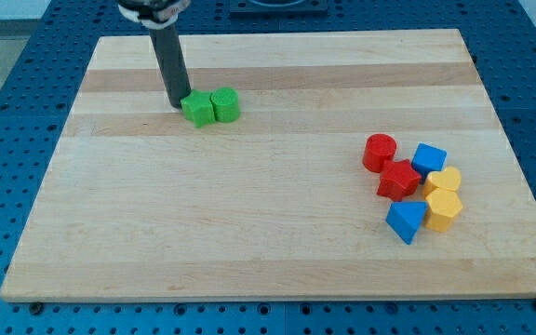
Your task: Move green star to the top center
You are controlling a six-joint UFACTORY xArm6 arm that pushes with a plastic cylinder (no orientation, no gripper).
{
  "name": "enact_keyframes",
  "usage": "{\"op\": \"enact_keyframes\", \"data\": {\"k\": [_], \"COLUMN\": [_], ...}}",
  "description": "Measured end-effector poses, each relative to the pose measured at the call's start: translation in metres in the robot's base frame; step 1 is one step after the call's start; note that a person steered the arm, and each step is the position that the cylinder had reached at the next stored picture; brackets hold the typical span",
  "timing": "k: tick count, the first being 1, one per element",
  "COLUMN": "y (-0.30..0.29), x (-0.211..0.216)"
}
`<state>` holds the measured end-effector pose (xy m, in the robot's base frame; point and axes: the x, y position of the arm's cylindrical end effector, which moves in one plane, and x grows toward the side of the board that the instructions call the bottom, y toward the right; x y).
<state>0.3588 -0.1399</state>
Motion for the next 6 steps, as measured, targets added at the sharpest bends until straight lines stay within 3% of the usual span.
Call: {"op": "enact_keyframes", "data": {"k": [1, 3, 6], "y": [0.019, 0.113, 0.149], "x": [0.017, 0.042, 0.043]}}
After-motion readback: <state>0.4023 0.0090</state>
